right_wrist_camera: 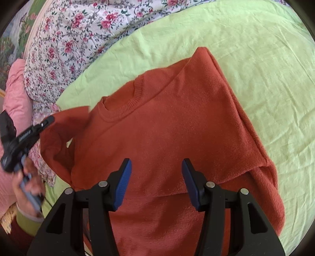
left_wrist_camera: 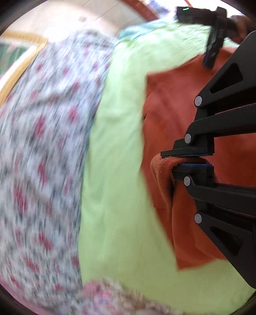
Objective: Fold small clothes
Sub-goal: 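Move the left gripper to the other sleeve cuff and grasp it, then fold the held sleeve across the sweater body with the left gripper, release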
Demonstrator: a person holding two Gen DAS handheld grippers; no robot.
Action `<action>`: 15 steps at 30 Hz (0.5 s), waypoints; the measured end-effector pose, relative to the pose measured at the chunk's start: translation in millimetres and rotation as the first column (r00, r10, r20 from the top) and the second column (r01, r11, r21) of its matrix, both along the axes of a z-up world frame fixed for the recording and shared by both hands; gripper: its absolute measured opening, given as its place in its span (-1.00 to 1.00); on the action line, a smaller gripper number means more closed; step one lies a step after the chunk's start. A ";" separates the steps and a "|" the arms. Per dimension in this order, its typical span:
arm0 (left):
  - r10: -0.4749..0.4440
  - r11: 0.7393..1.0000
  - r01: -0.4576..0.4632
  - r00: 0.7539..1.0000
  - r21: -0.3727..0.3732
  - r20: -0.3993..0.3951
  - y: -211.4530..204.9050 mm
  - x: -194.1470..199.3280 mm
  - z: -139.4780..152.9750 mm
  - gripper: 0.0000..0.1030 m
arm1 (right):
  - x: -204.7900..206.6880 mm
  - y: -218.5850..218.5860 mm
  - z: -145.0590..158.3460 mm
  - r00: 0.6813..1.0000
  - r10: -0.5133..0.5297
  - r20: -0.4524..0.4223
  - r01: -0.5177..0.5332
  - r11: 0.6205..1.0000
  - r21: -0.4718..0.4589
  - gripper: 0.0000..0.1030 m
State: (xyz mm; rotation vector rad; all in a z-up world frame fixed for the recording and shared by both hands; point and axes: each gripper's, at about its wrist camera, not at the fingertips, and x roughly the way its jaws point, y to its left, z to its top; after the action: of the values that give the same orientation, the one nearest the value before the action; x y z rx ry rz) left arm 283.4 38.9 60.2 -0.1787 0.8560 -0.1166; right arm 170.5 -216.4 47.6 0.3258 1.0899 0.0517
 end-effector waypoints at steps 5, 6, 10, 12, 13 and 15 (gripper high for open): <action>-0.141 0.989 0.143 0.987 0.020 -0.081 -75.8 -13.4 -46.0 -0.95 | -9.0 -13.4 8.3 0.998 -0.049 0.028 0.049 0.999 0.007 0.05; -0.156 0.987 0.159 0.983 0.026 -0.099 -87.6 -17.8 -55.8 -0.95 | -11.6 -18.3 10.0 0.997 -0.065 0.034 0.065 0.998 0.007 0.05; -0.191 0.979 0.201 0.963 0.036 -0.190 -108.6 -23.4 -92.0 -0.85 | -18.3 -35.9 14.8 0.992 -0.119 0.043 0.118 0.993 0.006 0.05; -0.198 0.977 0.211 0.952 0.029 -0.232 -109.2 -25.0 -102.9 -0.75 | -19.8 -41.0 16.8 0.990 -0.132 0.047 0.132 0.991 0.001 0.05; -0.204 0.977 0.214 0.949 0.017 -0.241 -107.4 -28.9 -104.5 -0.62 | -20.1 -42.4 17.7 0.990 -0.133 0.050 0.134 0.991 -0.002 0.05; -0.204 0.977 0.213 0.948 0.013 -0.244 -102.2 -37.5 -102.7 -0.38 | -19.4 -42.0 18.4 0.990 -0.129 0.055 0.129 0.992 -0.007 0.05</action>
State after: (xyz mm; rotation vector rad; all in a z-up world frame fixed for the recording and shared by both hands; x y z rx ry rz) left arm 246.0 -63.2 -42.5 -0.0651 1.1192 -0.2807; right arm 151.1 -258.4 66.0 0.3826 1.0130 -0.0601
